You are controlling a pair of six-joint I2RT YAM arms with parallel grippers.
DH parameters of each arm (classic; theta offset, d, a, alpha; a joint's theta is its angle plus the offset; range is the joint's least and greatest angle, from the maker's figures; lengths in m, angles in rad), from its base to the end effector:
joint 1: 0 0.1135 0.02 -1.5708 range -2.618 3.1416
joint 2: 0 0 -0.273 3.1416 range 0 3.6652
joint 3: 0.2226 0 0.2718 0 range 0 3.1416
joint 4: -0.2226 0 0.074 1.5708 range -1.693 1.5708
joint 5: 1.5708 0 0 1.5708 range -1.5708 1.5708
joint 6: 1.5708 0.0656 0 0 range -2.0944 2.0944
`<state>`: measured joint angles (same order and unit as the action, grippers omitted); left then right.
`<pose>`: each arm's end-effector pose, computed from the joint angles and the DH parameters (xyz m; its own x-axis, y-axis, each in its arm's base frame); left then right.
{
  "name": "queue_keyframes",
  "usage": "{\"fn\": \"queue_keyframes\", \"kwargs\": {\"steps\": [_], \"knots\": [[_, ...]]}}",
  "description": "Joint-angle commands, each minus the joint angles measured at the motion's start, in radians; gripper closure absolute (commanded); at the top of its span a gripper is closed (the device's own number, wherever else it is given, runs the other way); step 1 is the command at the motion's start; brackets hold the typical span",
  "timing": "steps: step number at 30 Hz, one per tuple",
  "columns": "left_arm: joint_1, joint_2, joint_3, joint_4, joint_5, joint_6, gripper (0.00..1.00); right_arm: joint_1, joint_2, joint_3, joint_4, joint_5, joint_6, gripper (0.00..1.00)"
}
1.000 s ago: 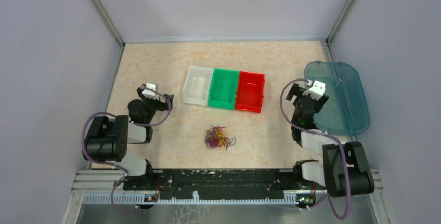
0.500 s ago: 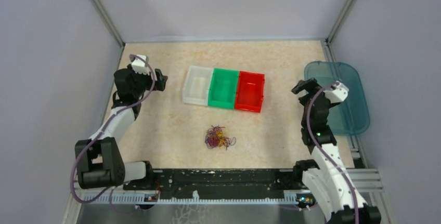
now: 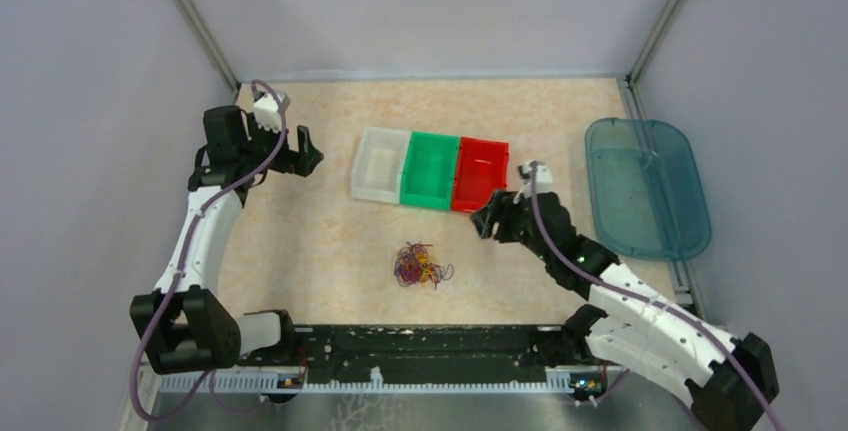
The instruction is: Untangle the cables
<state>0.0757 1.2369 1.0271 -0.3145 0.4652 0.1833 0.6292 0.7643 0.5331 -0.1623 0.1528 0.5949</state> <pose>0.3184 -0.0054 0.3085 -0.4325 0.1306 -0.8921 0.4053 0.9120 -0.0630 0.1861 0.1231 0.2469 -0.5190 0.3073 -0.7976 -0.2138 0.8568 0.4693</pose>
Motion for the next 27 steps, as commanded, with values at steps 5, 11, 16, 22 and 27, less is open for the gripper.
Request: {"fn": "queue_keyframes", "kwargs": {"steps": [5, 11, 16, 22, 27], "knots": [[0.002, -0.017, 0.048, -0.251, 0.115, 0.116, 0.00, 0.283, 0.246, 0.013, 0.178, -0.175, 0.047, 0.43], [0.001, -0.021, 0.046, -0.267, 0.174, 0.126, 0.00, 0.282, 0.413, 0.043, 0.264, -0.223, 0.040, 0.47], [0.001, -0.016, 0.040, -0.256, 0.237, 0.111, 0.00, 0.241, 0.522, 0.059, 0.331, -0.276, 0.033, 0.47], [0.001, -0.013, 0.036, -0.260, 0.270, 0.112, 0.00, 0.165, 0.576, 0.039, 0.452, -0.386, 0.037, 0.47], [0.001, -0.025, 0.031, -0.262, 0.265, 0.123, 0.00, 0.157, 0.591, 0.023, 0.520, -0.434, 0.031, 0.56]]}}
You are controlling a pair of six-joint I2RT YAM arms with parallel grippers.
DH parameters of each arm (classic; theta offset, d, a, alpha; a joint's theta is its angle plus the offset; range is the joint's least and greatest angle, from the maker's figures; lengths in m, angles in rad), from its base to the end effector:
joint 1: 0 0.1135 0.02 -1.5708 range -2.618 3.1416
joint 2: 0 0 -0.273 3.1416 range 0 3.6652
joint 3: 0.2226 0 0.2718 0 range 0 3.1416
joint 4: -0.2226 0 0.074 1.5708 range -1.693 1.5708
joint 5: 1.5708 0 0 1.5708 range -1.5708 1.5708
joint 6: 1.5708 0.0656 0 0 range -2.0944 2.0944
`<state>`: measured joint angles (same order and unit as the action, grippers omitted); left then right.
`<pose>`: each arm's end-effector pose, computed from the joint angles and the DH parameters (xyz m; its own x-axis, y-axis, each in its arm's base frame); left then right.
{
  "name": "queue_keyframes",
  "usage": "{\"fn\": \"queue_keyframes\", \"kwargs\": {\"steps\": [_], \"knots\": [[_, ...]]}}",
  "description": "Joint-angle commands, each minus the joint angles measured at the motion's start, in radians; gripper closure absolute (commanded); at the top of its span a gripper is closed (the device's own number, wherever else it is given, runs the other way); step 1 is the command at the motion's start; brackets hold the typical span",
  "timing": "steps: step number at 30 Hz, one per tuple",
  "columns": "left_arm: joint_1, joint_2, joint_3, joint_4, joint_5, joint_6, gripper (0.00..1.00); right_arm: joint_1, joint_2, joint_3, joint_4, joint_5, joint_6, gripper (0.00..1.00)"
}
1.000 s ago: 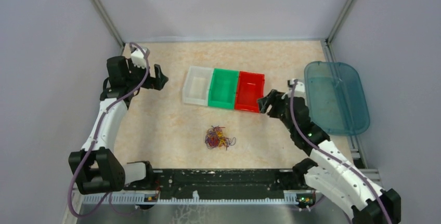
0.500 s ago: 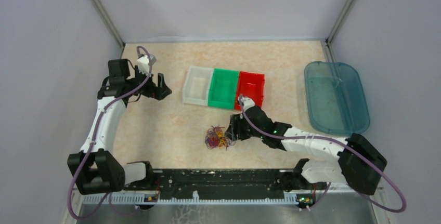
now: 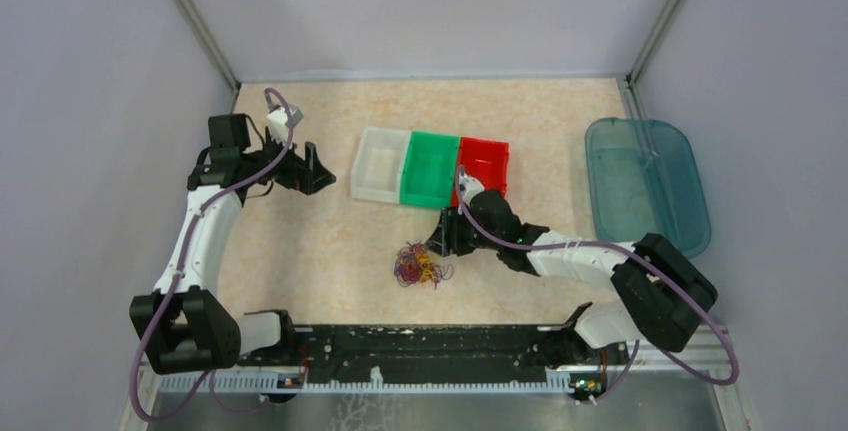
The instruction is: Untangle the cables
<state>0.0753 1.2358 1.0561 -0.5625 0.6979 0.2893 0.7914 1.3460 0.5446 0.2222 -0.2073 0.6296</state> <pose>0.2957 -0.0200 0.2990 -0.5277 0.1794 -0.8303 0.5897 0.7809 -0.2060 0.2029 0.2245 0.1553 -0.7921 0.0182 -0.6101 -0.4340 0.6862 0.5838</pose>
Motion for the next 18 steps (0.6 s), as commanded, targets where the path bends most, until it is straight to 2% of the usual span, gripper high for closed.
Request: {"fn": "queue_keyframes", "kwargs": {"steps": [1, 4, 6, 10, 18], "knots": [[0.002, -0.026, 0.002, -0.014, 0.032, 0.016, 0.00, -0.008, 0.015, 0.009, 0.145, -0.083, -0.001, 0.61], [0.002, -0.034, 0.001, -0.017, 0.029, 0.015, 0.00, -0.012, 0.027, 0.007, 0.149, -0.092, 0.002, 0.75], [0.001, -0.041, 0.000, -0.017, 0.029, 0.019, 0.00, -0.012, 0.027, 0.004, 0.150, -0.096, 0.002, 0.76], [0.003, -0.051, -0.002, -0.017, 0.032, 0.024, 0.00, -0.020, 0.013, -0.005, 0.125, -0.093, -0.005, 0.70], [0.001, -0.052, -0.001, -0.021, 0.049, 0.020, 0.00, -0.064, -0.017, -0.047, 0.098, -0.106, -0.012, 0.50]]}}
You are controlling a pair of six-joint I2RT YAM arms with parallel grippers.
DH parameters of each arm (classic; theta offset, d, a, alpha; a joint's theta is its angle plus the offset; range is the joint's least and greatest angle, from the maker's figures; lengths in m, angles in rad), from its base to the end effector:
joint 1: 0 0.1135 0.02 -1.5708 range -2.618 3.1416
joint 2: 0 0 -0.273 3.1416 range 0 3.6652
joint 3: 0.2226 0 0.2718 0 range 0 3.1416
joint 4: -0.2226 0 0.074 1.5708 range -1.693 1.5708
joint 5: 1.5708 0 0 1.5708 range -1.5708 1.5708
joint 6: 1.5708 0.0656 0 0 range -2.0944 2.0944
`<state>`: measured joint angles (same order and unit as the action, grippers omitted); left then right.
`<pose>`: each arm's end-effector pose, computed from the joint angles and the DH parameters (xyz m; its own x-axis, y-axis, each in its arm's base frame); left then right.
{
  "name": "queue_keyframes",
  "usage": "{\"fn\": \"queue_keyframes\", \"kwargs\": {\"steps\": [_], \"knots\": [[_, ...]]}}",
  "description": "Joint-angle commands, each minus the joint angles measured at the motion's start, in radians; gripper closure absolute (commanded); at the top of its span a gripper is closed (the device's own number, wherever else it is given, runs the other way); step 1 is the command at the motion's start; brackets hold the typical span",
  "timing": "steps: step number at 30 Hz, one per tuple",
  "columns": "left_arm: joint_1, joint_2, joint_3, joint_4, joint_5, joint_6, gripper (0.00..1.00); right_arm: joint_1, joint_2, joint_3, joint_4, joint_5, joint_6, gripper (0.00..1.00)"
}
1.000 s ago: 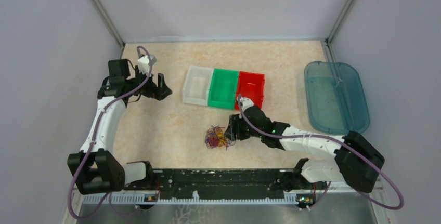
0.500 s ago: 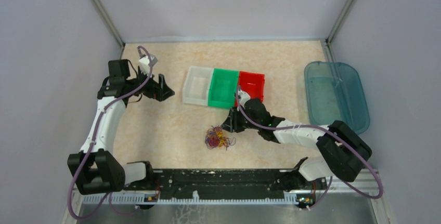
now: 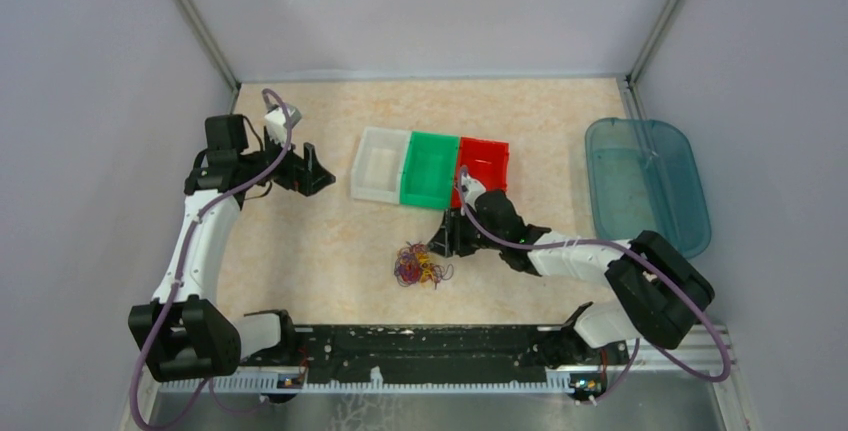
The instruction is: Untangle the cables
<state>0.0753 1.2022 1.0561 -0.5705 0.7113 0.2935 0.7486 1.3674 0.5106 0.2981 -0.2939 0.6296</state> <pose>0.2883 -0.0212 0.3077 -0.5014 0.1820 -0.8459 0.6048 0.7728 -0.1923 0.2067 0.2180 0.1473 -0.8034 0.0229 -0.5949 -0.4433 0.6441 0.6234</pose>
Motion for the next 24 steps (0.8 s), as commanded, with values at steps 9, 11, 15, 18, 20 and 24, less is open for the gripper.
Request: {"fn": "queue_keyframes", "kwargs": {"steps": [9, 11, 15, 18, 20, 24], "knots": [[0.000, -0.019, 0.002, -0.017, 0.044, 0.012, 0.00, -0.023, -0.028, -0.043, 0.097, -0.113, 0.012, 0.60], [0.000, -0.020, 0.002, -0.018, 0.040, 0.014, 0.00, -0.023, -0.032, -0.059, 0.113, -0.120, 0.018, 0.63], [0.000, -0.020, 0.002, -0.019, 0.034, 0.016, 0.00, -0.023, -0.036, -0.079, 0.130, -0.119, 0.029, 0.72], [0.000, -0.023, 0.002, -0.020, 0.034, 0.015, 0.00, -0.023, -0.038, -0.074, 0.128, -0.113, 0.030, 0.75], [0.000, -0.023, 0.002, -0.021, 0.034, 0.015, 0.00, -0.023, -0.040, -0.070, 0.128, -0.104, 0.028, 0.74], [0.000, -0.025, 0.002, -0.023, 0.033, 0.021, 0.00, -0.023, -0.027, -0.057, 0.119, -0.075, 0.020, 0.64]]}}
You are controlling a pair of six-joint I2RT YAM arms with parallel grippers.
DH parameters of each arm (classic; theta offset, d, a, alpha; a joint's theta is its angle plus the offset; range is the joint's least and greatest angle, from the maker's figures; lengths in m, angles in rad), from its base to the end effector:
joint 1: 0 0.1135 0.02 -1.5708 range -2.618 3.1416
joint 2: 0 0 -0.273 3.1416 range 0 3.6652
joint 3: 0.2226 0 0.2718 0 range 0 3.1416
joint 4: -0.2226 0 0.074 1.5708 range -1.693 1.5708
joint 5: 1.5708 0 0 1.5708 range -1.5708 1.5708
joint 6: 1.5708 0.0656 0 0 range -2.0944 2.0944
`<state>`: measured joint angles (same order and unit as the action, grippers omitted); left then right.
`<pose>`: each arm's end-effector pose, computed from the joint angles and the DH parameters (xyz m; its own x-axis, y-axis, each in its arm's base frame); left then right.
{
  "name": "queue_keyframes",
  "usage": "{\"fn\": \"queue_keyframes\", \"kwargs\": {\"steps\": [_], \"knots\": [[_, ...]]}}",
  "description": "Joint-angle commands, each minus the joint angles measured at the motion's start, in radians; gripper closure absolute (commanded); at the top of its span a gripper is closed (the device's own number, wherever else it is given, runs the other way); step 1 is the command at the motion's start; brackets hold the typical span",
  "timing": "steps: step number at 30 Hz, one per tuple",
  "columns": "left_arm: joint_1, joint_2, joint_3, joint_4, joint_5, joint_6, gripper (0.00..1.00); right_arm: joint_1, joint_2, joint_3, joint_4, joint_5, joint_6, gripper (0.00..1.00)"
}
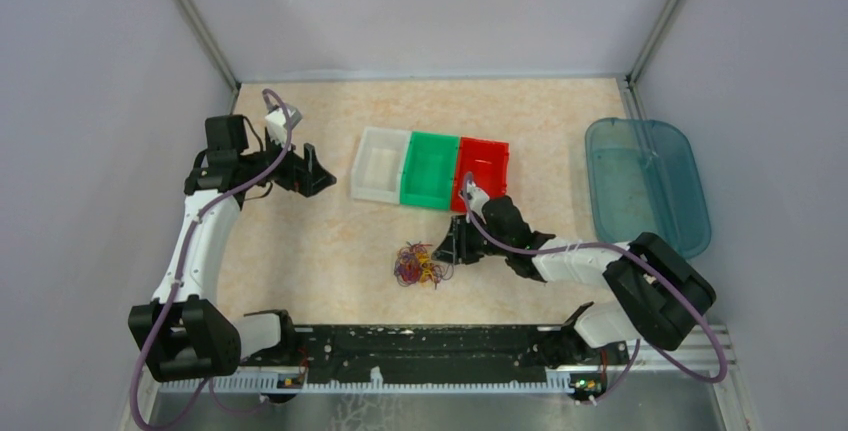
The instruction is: Untangle the cables
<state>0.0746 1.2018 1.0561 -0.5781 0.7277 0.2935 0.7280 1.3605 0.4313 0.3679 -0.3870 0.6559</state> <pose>0.2871 -0.0223 0.3076 -0.5045 0.1789 -0.8447 0.6135 0.7626 -0.2049 0.1954 0.2073 0.1323 -0.8362 0.0113 -0.5484 -0.4350 0.5954 0.6755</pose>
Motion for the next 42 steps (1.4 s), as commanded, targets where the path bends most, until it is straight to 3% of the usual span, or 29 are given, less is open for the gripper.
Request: {"fn": "queue_keyframes", "kwargs": {"steps": [1, 6, 9, 14, 19, 25, 36, 42], "knots": [[0.001, -0.025, 0.002, -0.016, 0.016, 0.022, 0.00, -0.002, -0.011, 0.029, 0.049, 0.017, -0.009, 0.63], [0.001, -0.023, 0.001, -0.016, 0.018, 0.021, 0.00, -0.003, 0.014, 0.049, 0.066, 0.013, -0.012, 0.66], [0.001, -0.022, -0.001, -0.018, 0.015, 0.025, 0.00, -0.002, 0.012, 0.048, 0.085, 0.008, -0.009, 0.75], [0.001, -0.017, -0.005, -0.023, 0.015, 0.030, 0.00, -0.003, 0.014, 0.048, 0.103, 0.005, 0.000, 1.00], [0.001, -0.016, -0.006, -0.037, 0.034, 0.042, 0.00, 0.003, -0.031, 0.058, 0.097, -0.010, 0.011, 1.00], [-0.019, -0.020, 0.003, -0.082, 0.101, 0.087, 0.00, 0.047, -0.133, 0.180, -0.047, -0.003, -0.034, 1.00], [-0.270, -0.092, -0.020, -0.177, 0.119, 0.164, 0.00, 0.126, -0.083, 0.413, -0.139, -0.045, -0.082, 1.00], [-0.305, -0.213, -0.038, -0.137, 0.186, 0.300, 0.05, 0.141, -0.046, 0.477, -0.120, -0.105, -0.079, 1.00]]}}
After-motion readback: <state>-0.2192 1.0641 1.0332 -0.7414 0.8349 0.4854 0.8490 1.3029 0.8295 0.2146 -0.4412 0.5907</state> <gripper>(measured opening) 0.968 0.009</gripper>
